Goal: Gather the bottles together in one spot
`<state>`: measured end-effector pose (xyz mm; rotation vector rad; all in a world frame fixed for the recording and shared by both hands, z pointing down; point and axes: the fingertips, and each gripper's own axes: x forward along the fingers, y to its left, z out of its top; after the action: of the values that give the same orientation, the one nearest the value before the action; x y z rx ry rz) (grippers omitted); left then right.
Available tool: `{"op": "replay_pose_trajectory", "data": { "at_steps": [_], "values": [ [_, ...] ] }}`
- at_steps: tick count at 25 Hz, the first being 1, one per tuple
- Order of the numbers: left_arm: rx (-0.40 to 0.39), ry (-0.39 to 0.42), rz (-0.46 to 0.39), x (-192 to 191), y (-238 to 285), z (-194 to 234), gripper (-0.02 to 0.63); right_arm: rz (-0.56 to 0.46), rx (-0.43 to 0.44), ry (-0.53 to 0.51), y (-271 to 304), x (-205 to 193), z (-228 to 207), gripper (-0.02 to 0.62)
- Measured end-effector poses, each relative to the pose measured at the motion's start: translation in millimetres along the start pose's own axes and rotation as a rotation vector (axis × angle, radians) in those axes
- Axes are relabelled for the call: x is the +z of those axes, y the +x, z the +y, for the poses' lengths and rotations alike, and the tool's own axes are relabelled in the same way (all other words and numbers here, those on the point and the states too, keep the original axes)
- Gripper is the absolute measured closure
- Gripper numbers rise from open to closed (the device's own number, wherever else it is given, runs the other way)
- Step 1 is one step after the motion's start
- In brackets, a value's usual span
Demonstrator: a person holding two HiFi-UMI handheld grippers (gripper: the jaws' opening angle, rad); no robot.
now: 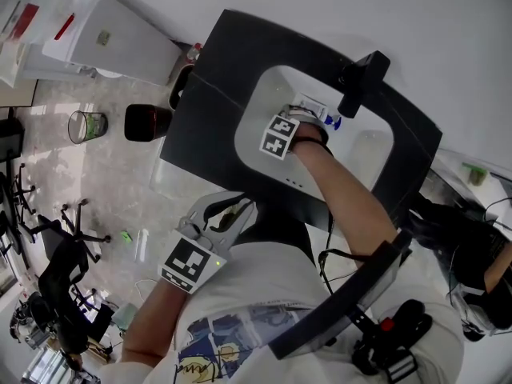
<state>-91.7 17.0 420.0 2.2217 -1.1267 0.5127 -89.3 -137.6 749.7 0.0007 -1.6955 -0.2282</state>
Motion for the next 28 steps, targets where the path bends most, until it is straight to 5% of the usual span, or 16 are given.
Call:
{"op": "replay_pose_trajectory", "data": {
  "at_steps": [8,15,28],
  "values": [
    [0.015,-0.013,-0.001,-5,-3,3,0.558,-0.076,-0.035,0.084,-10,1,7,0.476],
    [-0.040,0.020,-0.003,0,-2,-8,0.558,-0.189,-0.149,0.181,-46,-8,4,0.480],
    [-0.143,0.110,0.016,6,7,-34,0.560,-0.383,-0.220,0.452,-110,-48,2,0.480]
  ]
}}
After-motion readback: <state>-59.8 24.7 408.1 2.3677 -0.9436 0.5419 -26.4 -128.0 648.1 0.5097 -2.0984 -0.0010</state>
